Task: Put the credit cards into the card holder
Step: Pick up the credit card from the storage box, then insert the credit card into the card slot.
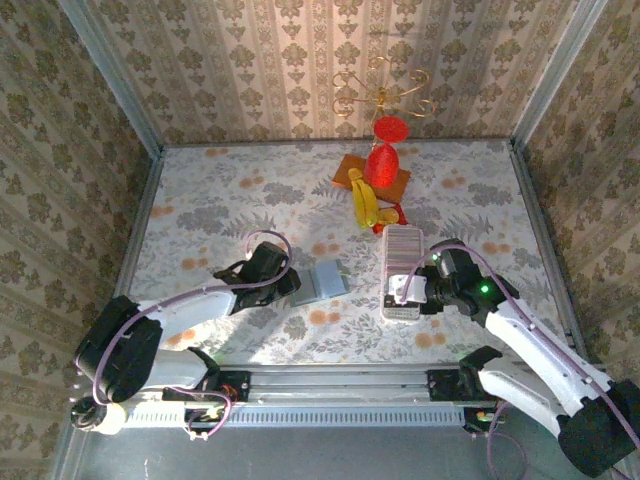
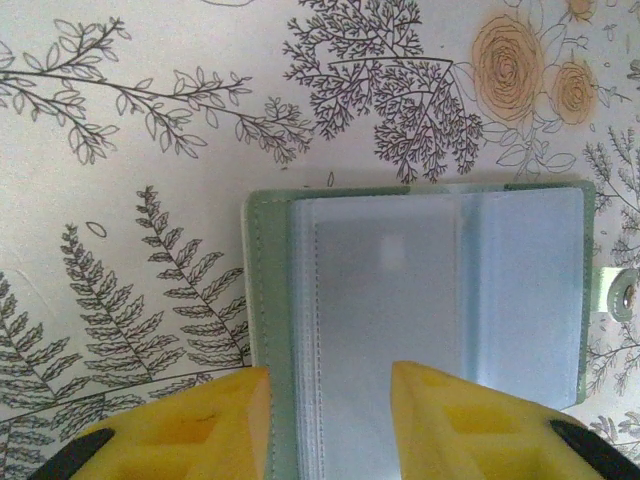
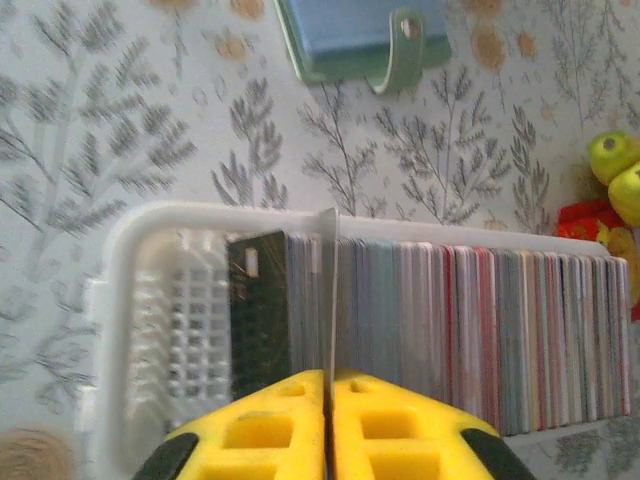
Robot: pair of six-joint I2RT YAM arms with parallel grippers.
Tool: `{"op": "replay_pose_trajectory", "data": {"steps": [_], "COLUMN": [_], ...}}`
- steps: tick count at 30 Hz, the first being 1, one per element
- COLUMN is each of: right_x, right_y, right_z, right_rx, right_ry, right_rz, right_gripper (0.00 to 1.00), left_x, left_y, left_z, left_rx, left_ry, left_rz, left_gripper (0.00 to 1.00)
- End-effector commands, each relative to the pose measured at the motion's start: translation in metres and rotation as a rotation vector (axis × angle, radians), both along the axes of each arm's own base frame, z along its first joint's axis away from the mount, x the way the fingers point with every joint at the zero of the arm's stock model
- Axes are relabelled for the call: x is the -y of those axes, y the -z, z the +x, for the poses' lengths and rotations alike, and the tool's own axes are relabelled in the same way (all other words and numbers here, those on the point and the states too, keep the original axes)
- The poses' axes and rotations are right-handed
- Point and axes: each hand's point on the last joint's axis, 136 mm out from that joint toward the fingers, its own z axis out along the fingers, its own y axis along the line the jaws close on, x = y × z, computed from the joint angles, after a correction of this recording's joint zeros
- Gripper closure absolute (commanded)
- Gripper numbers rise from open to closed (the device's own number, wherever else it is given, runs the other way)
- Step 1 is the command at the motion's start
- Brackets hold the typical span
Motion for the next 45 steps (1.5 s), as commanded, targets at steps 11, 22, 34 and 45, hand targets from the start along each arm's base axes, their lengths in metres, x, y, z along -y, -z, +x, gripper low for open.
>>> {"op": "replay_pose_trajectory", "data": {"steps": [11,22,34,45], "right_x": [-0.050,-0.103,-0.150,-0.169], "right_y": [-0.098,-0.078,-0.001,0.026], "right_z": [0.010,0.082,0.082,0.091], "right_rx": [-0.220,-0.735,-1.027,-1.091], "right_ry": [0.325,0.755,0.859,0.909], "right_rz": [0.629,1.043,0.931,0.912], "right_gripper": [1.00,1.00,1.00,1.00], "left_x": [0.006,0.009,0.008,0.002], "left_y": [-0.005,0.011,0.022,0.038], "left_z": [-0.003,-0.011,-0.015,-0.027], "left_rx": [-0.020,-0.096,-0.133,-0.200], "left_ry": [0.007,0.033,0.039,0.048], "left_rz": [0.012,0.091,0.113,0.169], "left_gripper": [0.46,0.45,0.45,0.54]}}
